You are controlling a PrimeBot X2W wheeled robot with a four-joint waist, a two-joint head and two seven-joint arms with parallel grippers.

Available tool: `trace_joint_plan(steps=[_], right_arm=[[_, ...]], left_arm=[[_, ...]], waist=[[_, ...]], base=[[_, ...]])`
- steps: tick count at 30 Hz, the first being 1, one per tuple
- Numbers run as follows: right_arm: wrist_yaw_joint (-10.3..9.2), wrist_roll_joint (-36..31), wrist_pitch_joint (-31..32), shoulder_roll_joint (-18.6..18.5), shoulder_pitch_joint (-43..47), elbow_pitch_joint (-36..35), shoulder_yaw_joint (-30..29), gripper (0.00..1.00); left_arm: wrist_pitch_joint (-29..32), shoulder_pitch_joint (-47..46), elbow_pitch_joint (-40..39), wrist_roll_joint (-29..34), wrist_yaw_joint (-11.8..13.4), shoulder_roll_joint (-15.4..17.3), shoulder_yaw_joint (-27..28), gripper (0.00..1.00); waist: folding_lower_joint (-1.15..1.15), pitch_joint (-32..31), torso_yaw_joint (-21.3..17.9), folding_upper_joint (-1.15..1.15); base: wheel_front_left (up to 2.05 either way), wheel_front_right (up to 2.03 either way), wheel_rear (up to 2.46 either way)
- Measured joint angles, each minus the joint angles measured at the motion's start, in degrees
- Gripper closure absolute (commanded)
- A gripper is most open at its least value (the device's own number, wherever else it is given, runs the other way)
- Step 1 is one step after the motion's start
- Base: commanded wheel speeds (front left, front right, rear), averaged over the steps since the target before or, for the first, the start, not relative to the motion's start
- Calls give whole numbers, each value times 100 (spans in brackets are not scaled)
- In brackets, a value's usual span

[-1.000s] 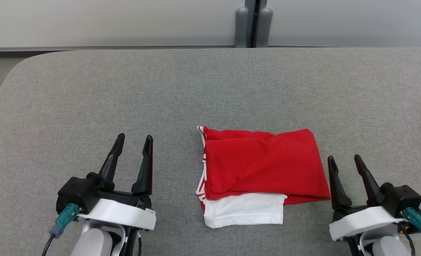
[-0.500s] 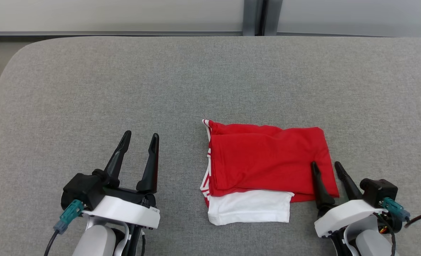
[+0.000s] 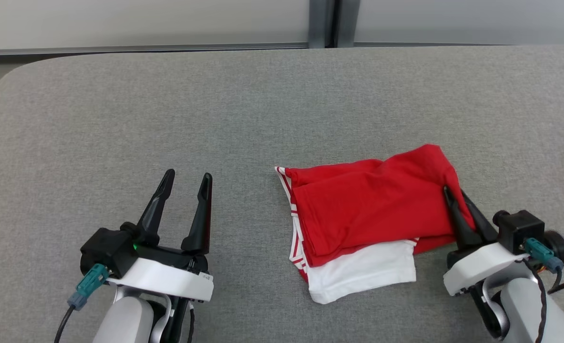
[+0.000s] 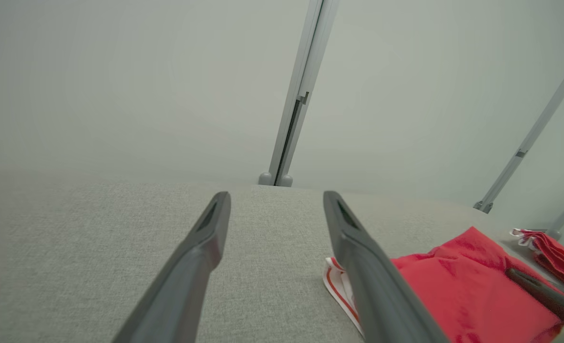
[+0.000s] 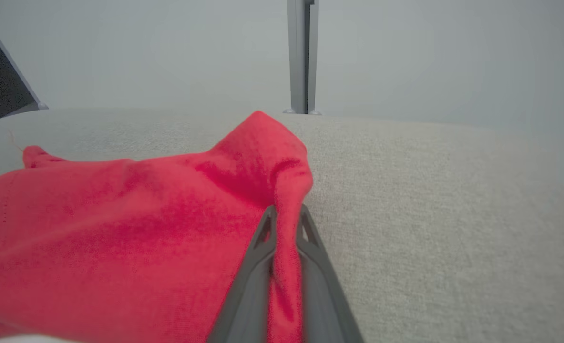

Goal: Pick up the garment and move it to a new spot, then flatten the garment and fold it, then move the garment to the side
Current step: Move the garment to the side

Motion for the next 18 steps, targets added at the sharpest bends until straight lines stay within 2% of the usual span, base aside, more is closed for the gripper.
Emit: trace_joint_plan(steps=[4,5,8,18], right_arm=[[0,-827,0,-444,-174,-492,144,100],[0,-827,0,-444,-174,-492,144,100],[0,-1136,-1,-815,-393,-792,225,100],[0,-1223,-2,-2385,-1260,-1418,662,100]], left_arm=[[-2,-108,-120,64,-3,-1,-42,0],[-2,-108,-120,64,-3,-1,-42,0],[-9,-201,-174,133,-5,-2,-55,0],[-9,-642,-186,506,-40,-4,-101,0]], waist=[[0,61,-200,0],[0,61,-200,0],[0,133,-394,0],[0,674,-1068,0]], base=[[0,0,0],[0,0,0],[0,0,0],[0,0,0]])
